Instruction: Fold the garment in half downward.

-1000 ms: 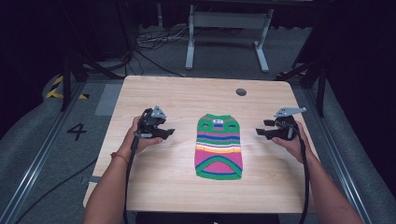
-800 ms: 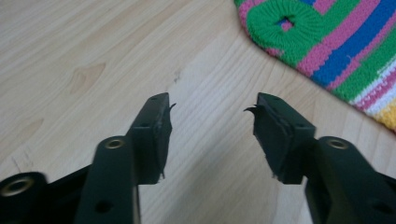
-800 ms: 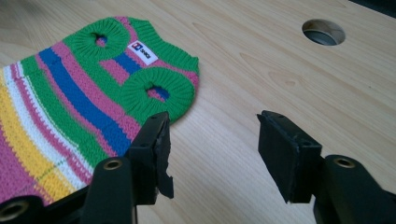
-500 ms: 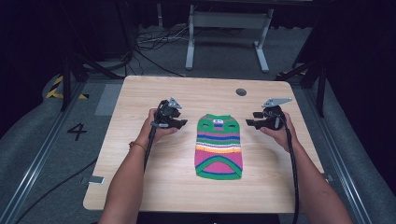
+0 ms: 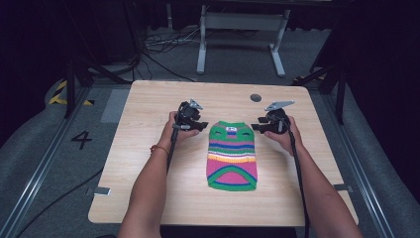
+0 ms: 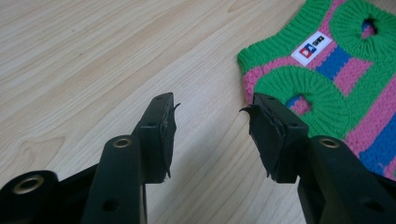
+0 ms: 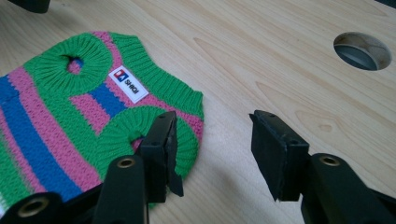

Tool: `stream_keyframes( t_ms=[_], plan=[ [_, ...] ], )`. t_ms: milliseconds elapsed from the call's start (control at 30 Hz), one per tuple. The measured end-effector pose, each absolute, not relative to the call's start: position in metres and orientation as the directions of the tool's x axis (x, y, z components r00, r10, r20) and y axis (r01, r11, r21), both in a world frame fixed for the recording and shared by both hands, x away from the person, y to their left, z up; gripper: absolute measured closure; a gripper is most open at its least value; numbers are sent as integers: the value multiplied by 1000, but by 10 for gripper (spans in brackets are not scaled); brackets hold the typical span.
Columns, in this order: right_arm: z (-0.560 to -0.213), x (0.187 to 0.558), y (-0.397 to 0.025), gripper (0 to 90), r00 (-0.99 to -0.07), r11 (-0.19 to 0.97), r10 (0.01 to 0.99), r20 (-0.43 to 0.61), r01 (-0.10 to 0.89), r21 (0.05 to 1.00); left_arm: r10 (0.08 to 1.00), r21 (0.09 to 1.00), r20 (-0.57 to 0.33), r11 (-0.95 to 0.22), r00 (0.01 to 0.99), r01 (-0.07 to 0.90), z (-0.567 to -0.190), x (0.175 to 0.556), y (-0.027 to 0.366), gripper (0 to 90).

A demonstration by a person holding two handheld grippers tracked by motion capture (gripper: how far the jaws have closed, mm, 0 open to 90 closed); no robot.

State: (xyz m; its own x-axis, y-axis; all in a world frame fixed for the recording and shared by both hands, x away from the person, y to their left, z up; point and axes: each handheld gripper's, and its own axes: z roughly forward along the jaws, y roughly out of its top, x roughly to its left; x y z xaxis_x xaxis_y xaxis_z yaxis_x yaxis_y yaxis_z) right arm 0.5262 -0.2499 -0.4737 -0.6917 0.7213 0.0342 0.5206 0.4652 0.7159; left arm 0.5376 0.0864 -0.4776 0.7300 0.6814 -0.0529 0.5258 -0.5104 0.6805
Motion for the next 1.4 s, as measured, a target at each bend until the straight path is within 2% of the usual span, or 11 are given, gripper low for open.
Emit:
stream_keyframes(
  t_ms=[333, 700, 900, 1000, 1133, 1233, 1400],
  plan=[
    [-486, 539, -238, 552, -678, 460, 734, 43, 542, 703, 708, 676, -67, -486, 703, 554, -484, 551, 69, 509],
    [-498, 547, -231, 556, -669, 455, 741, 60, 567, 687, 680, 657, -76, -516, 730, 550, -495, 553, 43, 503],
    [-503, 548, -231, 582, -652, 407, 748, 125, 598, 691, 677, 649, -98, -512, 729, 562, -501, 553, 41, 507],
    [-503, 548, -232, 629, -658, 410, 742, 128, 597, 690, 670, 652, -103, -512, 735, 559, -501, 552, 41, 548],
    [-503, 546, -230, 786, -672, 407, 723, 159, 600, 689, 637, 648, -112, -535, 762, 542, -499, 549, 38, 740],
    [-503, 544, -228, 827, -676, 409, 720, 154, 594, 693, 623, 647, -77, -563, 778, 515, -498, 546, 35, 813],
    [-501, 542, -226, 862, -682, 424, 720, 130, 580, 696, 615, 656, -40, -578, 788, 485, -493, 542, 35, 830]
  ],
)
